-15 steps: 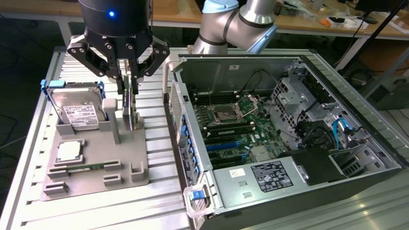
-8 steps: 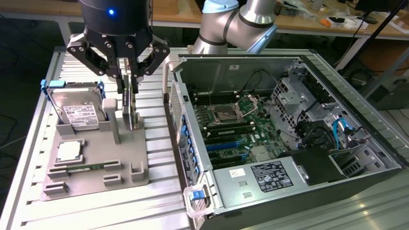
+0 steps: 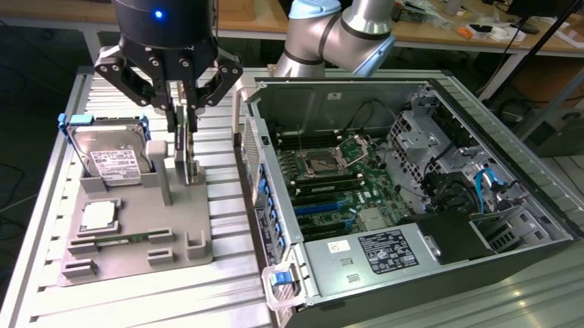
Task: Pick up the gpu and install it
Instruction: 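Pick up the gpu and move the gpu toward the slot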
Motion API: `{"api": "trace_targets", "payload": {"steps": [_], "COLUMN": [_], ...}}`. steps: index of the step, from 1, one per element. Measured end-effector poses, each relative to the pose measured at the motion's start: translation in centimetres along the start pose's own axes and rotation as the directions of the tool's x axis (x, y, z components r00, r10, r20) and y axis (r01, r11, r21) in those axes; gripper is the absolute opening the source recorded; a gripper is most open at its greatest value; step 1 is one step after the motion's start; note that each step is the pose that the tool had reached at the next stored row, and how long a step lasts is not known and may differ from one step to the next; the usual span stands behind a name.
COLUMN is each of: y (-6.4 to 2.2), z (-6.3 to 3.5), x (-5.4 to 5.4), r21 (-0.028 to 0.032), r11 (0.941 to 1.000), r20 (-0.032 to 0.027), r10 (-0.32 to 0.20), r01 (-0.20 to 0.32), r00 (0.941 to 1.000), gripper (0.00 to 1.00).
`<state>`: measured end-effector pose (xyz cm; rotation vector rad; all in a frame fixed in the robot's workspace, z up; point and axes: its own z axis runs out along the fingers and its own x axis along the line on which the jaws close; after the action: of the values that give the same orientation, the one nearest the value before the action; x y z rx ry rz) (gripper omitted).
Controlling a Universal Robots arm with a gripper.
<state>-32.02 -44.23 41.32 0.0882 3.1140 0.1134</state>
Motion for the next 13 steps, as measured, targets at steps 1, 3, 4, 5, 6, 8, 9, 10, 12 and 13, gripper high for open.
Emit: {"api": "trace_targets", "payload": {"steps": [1,3,4,5,6,8,9,10,12,13], "y": [0.00,0.00,0.01,0.01,0.01,0.01,0.01,0.03,0.05,0.05], "z": [-0.02,-0.06,-0.08,-0.09,-0.11,-0.15,-0.16,-0.41,-0.52,-0.54], "x": [0.00,0.00,0.00,0.00,0.00,0.00,0.00,-0.01,-0.01,-0.01], "r21": [0.0000,0.0001,0.0001,0.0000,0.0000,0.0000,0.0000,0.0000,0.0013,0.0014], "r11": [1.0000,1.0000,1.0000,1.0000,1.0000,1.0000,1.0000,1.0000,1.0000,1.0000], "r20": [0.0000,-0.0001,-0.0001,0.0000,0.0000,0.0000,0.0000,0.0000,0.0000,0.0000], "r10": [0.000,0.000,0.000,0.000,0.000,0.000,0.000,0.000,0.000,0.000], "r01": [0.000,0.000,0.000,0.000,0.000,0.000,0.000,0.000,0.000,0.000], "r00": [1.0000,1.0000,1.0000,1.0000,1.0000,1.0000,1.0000,1.0000,1.0000,1.0000], "gripper": [0.27,0.27,0.27,0.27,0.27,0.27,0.27,0.27,0.27,0.27]}}
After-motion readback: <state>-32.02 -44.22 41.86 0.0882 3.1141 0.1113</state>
